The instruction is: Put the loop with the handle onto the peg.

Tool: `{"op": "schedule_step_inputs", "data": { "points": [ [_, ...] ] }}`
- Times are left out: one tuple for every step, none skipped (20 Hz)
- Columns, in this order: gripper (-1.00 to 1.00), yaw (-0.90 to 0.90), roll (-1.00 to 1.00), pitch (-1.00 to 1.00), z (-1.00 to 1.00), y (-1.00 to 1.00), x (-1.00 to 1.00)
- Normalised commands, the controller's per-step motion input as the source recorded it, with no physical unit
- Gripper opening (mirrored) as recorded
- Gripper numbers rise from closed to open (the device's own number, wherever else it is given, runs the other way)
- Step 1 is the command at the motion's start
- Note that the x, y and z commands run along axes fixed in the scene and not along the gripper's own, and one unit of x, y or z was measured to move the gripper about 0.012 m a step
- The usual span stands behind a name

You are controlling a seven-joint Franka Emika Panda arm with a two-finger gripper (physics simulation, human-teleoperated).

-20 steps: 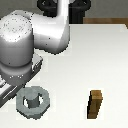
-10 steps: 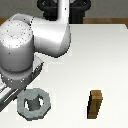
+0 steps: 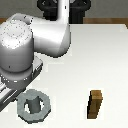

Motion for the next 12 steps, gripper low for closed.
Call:
{"op": "schedule_step_inputs", "data": {
  "points": [
    [1.00,0.00,0.00,0.00,0.00,0.00,0.00],
    [1.00,0.00,0.00,0.00,0.00,0.00,0.00],
    [1.00,0.00,0.00,0.00,0.00,0.00,0.00],
    [1.00,0.00,0.00,0.00,0.00,0.00,0.00],
    [1.00,0.00,0.00,0.00,0.00,0.00,0.00],
    [1.00,0.00,0.00,0.00,0.00,0.00,0.00],
    [1.00,0.00,0.00,0.00,0.00,0.00,0.00],
    [1.00,0.00,0.00,0.00,0.00,0.00,0.00],
    [1.00,0.00,0.00,0.00,0.00,0.00,0.00],
    [1.00,0.00,0.00,0.00,0.00,0.00,0.00],
    [1.00,0.00,0.00,0.00,0.00,0.00,0.00],
    [1.00,0.00,0.00,0.00,0.00,0.00,0.00]
  ]
}}
